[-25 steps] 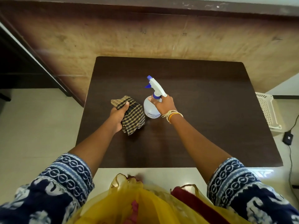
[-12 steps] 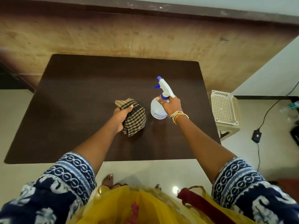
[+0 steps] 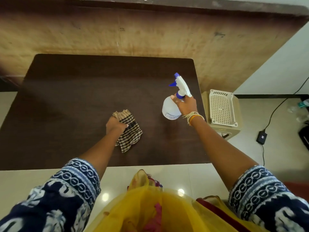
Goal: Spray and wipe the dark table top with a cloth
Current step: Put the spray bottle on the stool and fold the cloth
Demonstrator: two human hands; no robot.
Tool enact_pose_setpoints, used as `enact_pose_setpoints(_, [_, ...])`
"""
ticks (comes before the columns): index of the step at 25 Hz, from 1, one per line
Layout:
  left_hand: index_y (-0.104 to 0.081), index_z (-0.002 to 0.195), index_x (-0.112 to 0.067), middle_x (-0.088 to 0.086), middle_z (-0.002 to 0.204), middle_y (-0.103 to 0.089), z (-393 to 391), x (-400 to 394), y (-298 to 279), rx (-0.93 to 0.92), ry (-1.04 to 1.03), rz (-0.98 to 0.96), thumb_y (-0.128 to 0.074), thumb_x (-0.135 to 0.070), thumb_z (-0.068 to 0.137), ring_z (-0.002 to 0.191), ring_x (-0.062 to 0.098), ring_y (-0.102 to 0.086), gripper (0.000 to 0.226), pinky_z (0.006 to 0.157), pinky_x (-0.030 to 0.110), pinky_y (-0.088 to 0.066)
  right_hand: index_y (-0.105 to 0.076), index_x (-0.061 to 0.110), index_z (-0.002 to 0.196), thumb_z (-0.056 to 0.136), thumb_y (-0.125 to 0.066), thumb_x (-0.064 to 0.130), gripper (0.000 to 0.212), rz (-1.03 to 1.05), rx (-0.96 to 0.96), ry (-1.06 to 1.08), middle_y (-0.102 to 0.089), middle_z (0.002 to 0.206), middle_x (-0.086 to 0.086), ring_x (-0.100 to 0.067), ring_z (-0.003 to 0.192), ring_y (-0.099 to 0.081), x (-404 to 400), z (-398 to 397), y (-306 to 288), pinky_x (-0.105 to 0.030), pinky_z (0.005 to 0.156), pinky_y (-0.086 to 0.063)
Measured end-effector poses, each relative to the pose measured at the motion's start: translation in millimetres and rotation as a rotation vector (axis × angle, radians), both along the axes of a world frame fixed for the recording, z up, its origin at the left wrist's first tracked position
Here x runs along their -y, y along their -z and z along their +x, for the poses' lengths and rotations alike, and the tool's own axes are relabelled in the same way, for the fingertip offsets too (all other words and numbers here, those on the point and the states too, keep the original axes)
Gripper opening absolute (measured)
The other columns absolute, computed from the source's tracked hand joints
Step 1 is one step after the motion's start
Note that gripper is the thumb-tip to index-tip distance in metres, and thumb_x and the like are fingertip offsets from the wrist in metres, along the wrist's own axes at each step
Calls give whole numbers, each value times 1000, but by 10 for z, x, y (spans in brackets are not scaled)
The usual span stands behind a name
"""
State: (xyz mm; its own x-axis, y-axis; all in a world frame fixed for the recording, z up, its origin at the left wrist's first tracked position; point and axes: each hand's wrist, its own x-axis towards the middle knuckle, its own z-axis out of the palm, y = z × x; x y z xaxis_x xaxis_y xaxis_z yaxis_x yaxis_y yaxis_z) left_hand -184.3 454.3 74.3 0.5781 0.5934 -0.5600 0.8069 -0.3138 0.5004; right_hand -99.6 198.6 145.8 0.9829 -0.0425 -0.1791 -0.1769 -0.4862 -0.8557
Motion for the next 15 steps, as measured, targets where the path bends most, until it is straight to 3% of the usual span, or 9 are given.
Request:
enact_pose_setpoints(5, [-20, 147, -11, 24, 148, -29, 136, 177, -50, -124, 93, 287, -77, -19, 80, 135, 39, -33, 88, 105, 49, -37, -56, 5, 128, 89, -68, 29, 47, -19, -7, 3, -59, 105, -2, -16, 95, -55, -50, 108, 26, -26, 83, -43])
enact_pose_setpoints(9, [15, 153, -21, 27, 159, 4, 257, 336, -94, -145, 295, 439, -69, -27, 84, 148, 42, 4, 109, 113, 65, -8, -54, 5, 129, 89, -68, 27, 47, -27, -16, -6, -61, 110, -4, -16, 97, -55, -147, 175, 48, -27, 86, -45])
enact_pose_setpoints(12, [16, 154, -24, 24, 159, 19, 398, 506, -226, -112, 548, 512, -69, -31, 80, 148, 40, 16, 113, 112, 68, 1, -54, 5, 130, 89, -68, 26, 48, -14, -17, 23, -59, 109, -2, -15, 97, -54, -194, 211, 30, -27, 87, -45])
enact_pose_setpoints(15, [11, 155, -26, 20, 161, 16, 614, 749, -337, 24, 754, 444, -63, -22, 85, 149, 36, 15, 102, 115, 67, -3, -57, 6, 126, 89, -69, 27, 45, 5, 2, 79, -60, 106, -2, -15, 96, -55, -74, 285, -24, -27, 86, -44])
